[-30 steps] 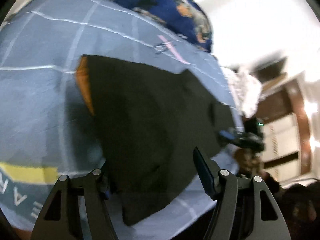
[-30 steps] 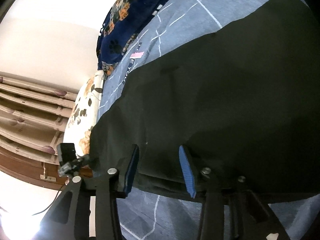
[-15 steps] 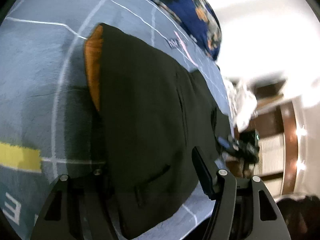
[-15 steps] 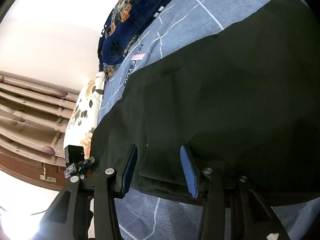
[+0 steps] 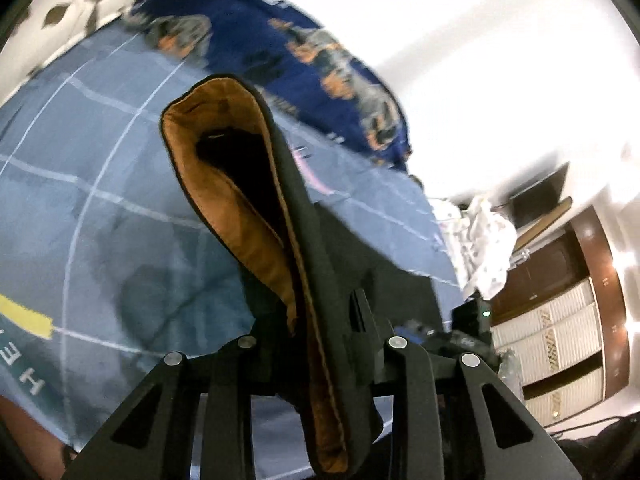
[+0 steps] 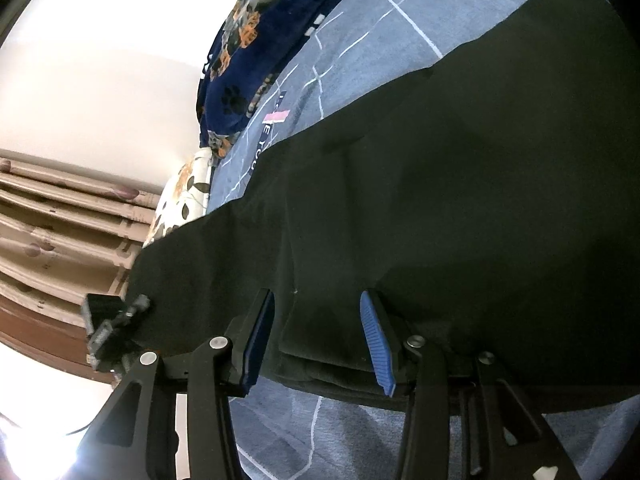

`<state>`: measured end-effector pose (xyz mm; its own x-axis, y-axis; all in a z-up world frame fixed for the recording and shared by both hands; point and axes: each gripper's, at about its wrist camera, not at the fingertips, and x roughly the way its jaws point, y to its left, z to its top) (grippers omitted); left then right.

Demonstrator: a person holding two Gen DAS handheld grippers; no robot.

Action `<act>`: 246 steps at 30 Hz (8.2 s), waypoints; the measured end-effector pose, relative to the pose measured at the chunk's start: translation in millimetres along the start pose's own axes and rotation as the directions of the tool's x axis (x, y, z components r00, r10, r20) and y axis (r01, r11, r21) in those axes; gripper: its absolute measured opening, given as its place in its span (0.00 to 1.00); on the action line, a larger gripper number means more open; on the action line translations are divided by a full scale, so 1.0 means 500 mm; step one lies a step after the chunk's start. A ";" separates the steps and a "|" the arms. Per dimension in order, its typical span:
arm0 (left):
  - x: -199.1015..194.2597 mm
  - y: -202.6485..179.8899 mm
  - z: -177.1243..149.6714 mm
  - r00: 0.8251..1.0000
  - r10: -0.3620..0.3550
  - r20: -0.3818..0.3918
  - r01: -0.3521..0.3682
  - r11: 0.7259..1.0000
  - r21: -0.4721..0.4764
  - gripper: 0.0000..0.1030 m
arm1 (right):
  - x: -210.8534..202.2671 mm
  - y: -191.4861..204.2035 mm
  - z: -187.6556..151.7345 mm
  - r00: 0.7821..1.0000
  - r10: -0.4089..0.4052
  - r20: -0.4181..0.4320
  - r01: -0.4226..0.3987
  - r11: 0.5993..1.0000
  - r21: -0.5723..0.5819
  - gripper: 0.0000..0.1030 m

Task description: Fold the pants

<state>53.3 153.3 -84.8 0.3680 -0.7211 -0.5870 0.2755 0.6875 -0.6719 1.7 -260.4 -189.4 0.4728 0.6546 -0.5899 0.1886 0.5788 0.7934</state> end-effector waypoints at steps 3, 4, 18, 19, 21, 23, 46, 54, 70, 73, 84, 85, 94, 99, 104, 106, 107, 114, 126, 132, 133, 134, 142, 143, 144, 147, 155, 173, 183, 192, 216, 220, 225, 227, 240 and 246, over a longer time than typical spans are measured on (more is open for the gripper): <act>-0.003 -0.057 0.004 1.000 -0.002 0.024 0.000 0.998 0.061 0.28 | -0.001 -0.003 0.001 1.000 0.006 -0.004 -0.006 1.000 0.004 0.40; -0.005 -0.074 0.002 1.000 -0.001 0.029 -0.001 0.997 0.080 0.28 | -0.001 -0.004 0.002 1.000 0.011 -0.006 -0.011 1.000 0.009 0.41; 0.039 -0.260 0.020 0.996 -0.082 0.043 0.069 0.970 0.234 0.28 | -0.076 -0.014 0.033 0.997 0.063 0.043 -0.067 0.994 0.089 0.61; 0.046 -0.274 0.021 0.995 -0.091 0.039 0.078 0.967 0.244 0.28 | -0.096 -0.018 0.038 0.995 0.074 0.067 -0.080 0.992 0.099 0.62; 0.058 -0.298 0.022 0.994 -0.103 0.029 0.092 0.962 0.259 0.28 | -0.125 -0.029 0.039 0.991 0.087 0.101 -0.098 0.988 0.116 0.64; 0.074 -0.322 0.024 0.993 -0.115 0.020 0.106 0.957 0.268 0.28 | -0.161 -0.047 0.047 0.984 0.103 0.143 -0.123 0.982 0.143 0.65; 0.346 -0.489 -0.006 0.979 -0.096 -0.179 0.153 0.928 0.341 0.28 | -0.252 -0.140 0.074 0.933 0.270 0.238 -0.331 0.903 0.273 0.68; 0.410 -0.519 -0.028 0.969 -0.082 -0.232 0.162 0.922 0.351 0.28 | -0.272 -0.157 0.077 0.908 0.325 0.265 -0.395 0.874 0.283 0.71; 0.525 -0.576 -0.080 0.947 -0.028 -0.320 0.158 0.908 0.388 0.28 | -0.278 -0.191 0.079 0.884 0.371 0.283 -0.453 0.828 0.330 0.74; 0.541 -0.579 -0.088 0.944 -0.014 -0.329 0.153 0.904 0.400 0.28 | -0.277 -0.197 0.078 0.881 0.376 0.286 -0.461 0.820 0.340 0.74; 0.592 -0.591 -0.110 0.928 0.017 -0.373 0.159 0.886 0.436 0.32 | -0.277 -0.210 0.078 0.874 0.386 0.294 -0.475 0.805 0.356 0.75; 0.596 -0.597 -0.114 0.926 0.027 -0.375 0.157 0.879 0.450 0.33 | -0.278 -0.210 0.078 0.874 0.385 0.296 -0.475 0.805 0.356 0.75; 0.556 -0.621 -0.080 0.946 -0.079 -0.315 0.218 0.875 0.433 0.55 | -0.286 -0.224 0.074 0.896 0.320 0.308 -0.425 0.818 0.388 0.86; 0.518 -0.583 -0.052 0.961 -0.060 -0.271 0.172 0.894 0.414 0.57 | -0.292 -0.233 0.077 0.892 0.327 0.311 -0.434 0.810 0.395 0.86; 0.470 -0.503 -0.057 0.969 0.029 -0.246 0.079 0.905 0.419 0.57 | -0.292 -0.224 0.084 0.938 0.240 0.249 -0.316 0.888 0.334 0.63; 0.445 -0.467 -0.055 0.971 0.049 -0.232 0.050 0.914 0.402 0.57 | -0.285 -0.219 0.086 0.966 0.159 0.202 -0.217 0.926 0.310 0.22; 0.429 -0.447 -0.053 0.972 0.063 -0.225 0.031 0.920 0.391 0.57 | -0.281 -0.220 0.086 0.969 0.152 0.195 -0.207 0.929 0.306 0.19; 0.350 -0.339 -0.038 0.979 0.114 -0.168 -0.059 0.951 0.305 0.59 | -0.269 -0.177 0.092 0.954 0.231 0.191 -0.276 0.927 0.253 0.15; 0.366 -0.271 -0.050 0.977 0.146 -0.157 -0.108 0.968 0.227 0.60 | -0.267 -0.324 0.079 0.931 0.273 0.241 -0.352 0.848 0.397 0.13; 0.377 -0.280 -0.065 0.973 0.155 -0.170 -0.109 0.962 0.249 0.60 | -0.314 -0.308 0.090 0.953 0.149 0.263 -0.240 0.901 0.362 0.25; 0.377 -0.281 -0.065 0.974 0.153 -0.169 -0.108 0.962 0.250 0.60 | -0.348 -0.295 0.089 0.952 0.095 0.291 -0.193 0.924 0.329 0.26; 0.375 -0.281 -0.066 0.974 0.152 -0.169 -0.107 0.962 0.251 0.60 | -0.373 -0.282 0.085 0.948 0.084 0.308 -0.182 0.935 0.304 0.26; 0.373 -0.290 -0.072 0.975 0.134 -0.175 -0.088 0.964 0.250 0.62 | -0.380 -0.209 0.003 0.962 0.207 0.176 -0.249 0.930 0.270 0.26; 0.371 -0.292 -0.074 0.975 0.134 -0.177 -0.087 0.964 0.253 0.62 | -0.371 -0.214 0.000 0.968 0.191 0.164 -0.231 0.931 0.281 0.26; 0.369 -0.292 -0.075 0.975 0.135 -0.178 -0.087 0.963 0.255 0.63 | -0.361 -0.224 -0.001 0.974 0.161 0.159 -0.203 0.933 0.298 0.28; 0.362 -0.287 -0.078 0.976 0.132 -0.174 -0.088 0.966 0.242 0.64 | -0.339 -0.243 0.007 0.980 0.133 0.149 -0.177 0.925 0.336 0.29; 0.360 -0.270 -0.082 0.977 0.121 -0.173 -0.085 0.975 0.204 0.66 | -0.329 -0.230 0.026 0.985 0.075 0.155 -0.122 0.940 0.320 0.31; 0.392 -0.261 -0.109 0.960 0.169 -0.225 -0.115 0.965 0.238 0.69 | -0.352 -0.284 -0.033 0.976 0.052 0.211 -0.136 0.904 0.405 0.10; 0.394 -0.242 -0.111 0.958 0.152 -0.242 -0.107 0.976 0.191 0.69 | -0.399 -0.224 -0.016 0.968 -0.102 0.228 0.025 0.947 0.320 0.39; 0.396 -0.245 -0.114 0.955 0.157 -0.252 -0.110 0.975 0.192 0.69 | -0.371 -0.236 0.005 0.980 -0.147 0.134 0.095 0.939 0.331 0.40; 0.392 -0.206 -0.091 0.957 0.161 -0.243 -0.134 0.983 0.126 0.70 | -0.348 -0.242 0.008 0.983 -0.033 0.179 -0.032 0.937 0.348 0.16; 0.396 -0.201 -0.095 0.955 0.156 -0.252 -0.130 0.985 0.116 0.70 | -0.345 -0.264 0.001 0.982 0.001 0.187 -0.073 0.923 0.377 0.16; 0.400 -0.196 -0.100 0.952 0.163 -0.258 -0.135 0.983 0.123 0.70 | -0.349 -0.243 0.013 0.983 -0.058 0.175 -0.002 0.945 0.327 0.23; 0.399 -0.196 -0.099 0.954 0.161 -0.252 -0.130 0.982 0.135 0.70 | -0.358 -0.228 0.022 0.981 -0.085 0.177 0.030 0.955 0.294 0.28; 0.435 -0.156 -0.079 0.938 0.032 -0.345 0.022 0.988 0.150 0.70 | -0.310 -0.214 0.118 0.982 -0.180 0.058 0.178 0.983 0.035 0.56; 0.487 -0.175 -0.066 0.894 -0.056 -0.445 0.149 0.973 0.176 0.71 | -0.262 -0.209 0.152 0.993 -0.084 -0.081 0.082 0.996 -0.031 0.57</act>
<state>89.5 -85.3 -184.2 -0.0820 -0.7208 -0.6883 0.4793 0.5769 -0.6613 -14.5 -443.9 -183.7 0.3841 0.6410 -0.6645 0.2000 0.6449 0.7376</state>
